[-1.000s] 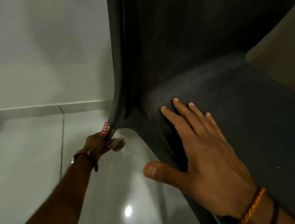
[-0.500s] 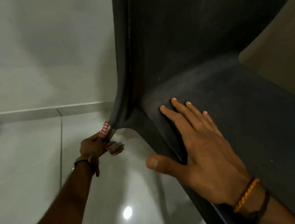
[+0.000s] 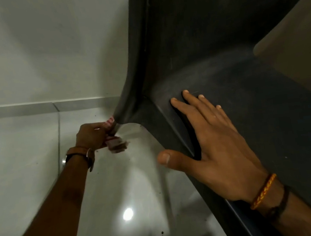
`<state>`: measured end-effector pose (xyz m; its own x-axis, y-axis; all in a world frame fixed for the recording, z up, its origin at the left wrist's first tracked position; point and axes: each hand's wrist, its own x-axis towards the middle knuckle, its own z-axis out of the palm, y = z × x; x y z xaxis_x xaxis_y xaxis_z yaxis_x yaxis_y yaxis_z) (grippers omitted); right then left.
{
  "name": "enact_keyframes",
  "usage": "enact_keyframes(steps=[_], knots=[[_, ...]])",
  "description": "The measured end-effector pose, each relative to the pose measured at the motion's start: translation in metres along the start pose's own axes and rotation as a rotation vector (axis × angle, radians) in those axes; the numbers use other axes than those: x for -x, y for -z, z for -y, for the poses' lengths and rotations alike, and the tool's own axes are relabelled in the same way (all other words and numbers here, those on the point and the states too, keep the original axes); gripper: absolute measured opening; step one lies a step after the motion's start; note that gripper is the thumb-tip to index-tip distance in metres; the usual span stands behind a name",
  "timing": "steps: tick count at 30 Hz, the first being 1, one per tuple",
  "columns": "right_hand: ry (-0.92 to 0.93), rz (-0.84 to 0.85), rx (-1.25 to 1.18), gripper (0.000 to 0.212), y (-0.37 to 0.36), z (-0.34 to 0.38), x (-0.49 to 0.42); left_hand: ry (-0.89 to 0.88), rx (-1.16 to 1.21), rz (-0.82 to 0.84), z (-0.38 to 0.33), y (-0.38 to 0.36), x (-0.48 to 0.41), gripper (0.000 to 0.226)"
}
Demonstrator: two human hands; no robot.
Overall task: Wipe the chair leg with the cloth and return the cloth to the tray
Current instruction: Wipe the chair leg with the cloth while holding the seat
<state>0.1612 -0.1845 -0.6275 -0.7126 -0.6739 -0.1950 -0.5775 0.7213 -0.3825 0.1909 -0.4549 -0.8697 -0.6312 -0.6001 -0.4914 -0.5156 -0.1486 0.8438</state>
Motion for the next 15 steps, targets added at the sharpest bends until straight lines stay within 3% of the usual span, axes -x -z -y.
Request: enact_keyframes(steps=[5, 8, 11, 15], knots=[[0.009, -0.002, 0.009, 0.111, -0.002, -0.002, -0.001, 0.263, 0.124, 0.027, 0.069, -0.012, -0.060, 0.013], [0.013, -0.008, 0.000, 0.111, -0.002, -0.002, -0.001, 0.327, 0.237, -0.023, 0.081, -0.019, -0.061, 0.012], [0.011, -0.013, -0.002, 0.110, -0.002, -0.002, -0.002, 0.307, 0.226, -0.071, 0.064, -0.028, -0.048, 0.012], [0.014, -0.007, -0.007, 0.110, -0.001, -0.001, -0.002, 0.076, 0.174, -0.101, 0.020, -0.019, 0.009, 0.025]])
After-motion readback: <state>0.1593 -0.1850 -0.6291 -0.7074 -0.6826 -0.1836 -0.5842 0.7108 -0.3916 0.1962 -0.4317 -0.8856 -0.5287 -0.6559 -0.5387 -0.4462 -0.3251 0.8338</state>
